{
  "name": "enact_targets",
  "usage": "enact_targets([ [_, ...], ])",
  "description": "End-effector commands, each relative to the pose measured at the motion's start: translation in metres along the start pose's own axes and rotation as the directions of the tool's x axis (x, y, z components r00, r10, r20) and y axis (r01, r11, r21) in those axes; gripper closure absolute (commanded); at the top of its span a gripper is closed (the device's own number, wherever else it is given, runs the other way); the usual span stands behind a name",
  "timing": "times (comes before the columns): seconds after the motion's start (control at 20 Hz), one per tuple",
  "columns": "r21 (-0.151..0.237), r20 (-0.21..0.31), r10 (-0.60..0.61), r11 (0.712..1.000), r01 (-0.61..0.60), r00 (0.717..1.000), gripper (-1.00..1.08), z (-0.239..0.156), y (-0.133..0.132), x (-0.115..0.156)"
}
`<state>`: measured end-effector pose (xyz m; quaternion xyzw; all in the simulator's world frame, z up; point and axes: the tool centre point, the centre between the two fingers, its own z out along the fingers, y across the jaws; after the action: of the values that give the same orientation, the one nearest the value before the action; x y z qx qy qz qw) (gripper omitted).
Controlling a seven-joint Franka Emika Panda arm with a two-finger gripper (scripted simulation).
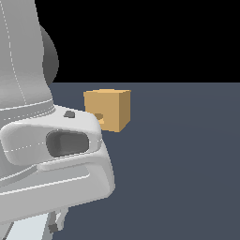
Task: Insert the peg into the horizontal hole in a box.
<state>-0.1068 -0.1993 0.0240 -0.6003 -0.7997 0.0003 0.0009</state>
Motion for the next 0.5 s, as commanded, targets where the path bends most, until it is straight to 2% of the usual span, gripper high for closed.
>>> enact_targets([
  [0.0,-0.002,0.001,0.046,0.999,-0.046,0.999,1.08,-0.002,-0.003,0.018],
  [0.45,-0.002,0.001,0.205,0.979,-0.205,0.979,1.08,-0.008,-0.007,0.08],
])
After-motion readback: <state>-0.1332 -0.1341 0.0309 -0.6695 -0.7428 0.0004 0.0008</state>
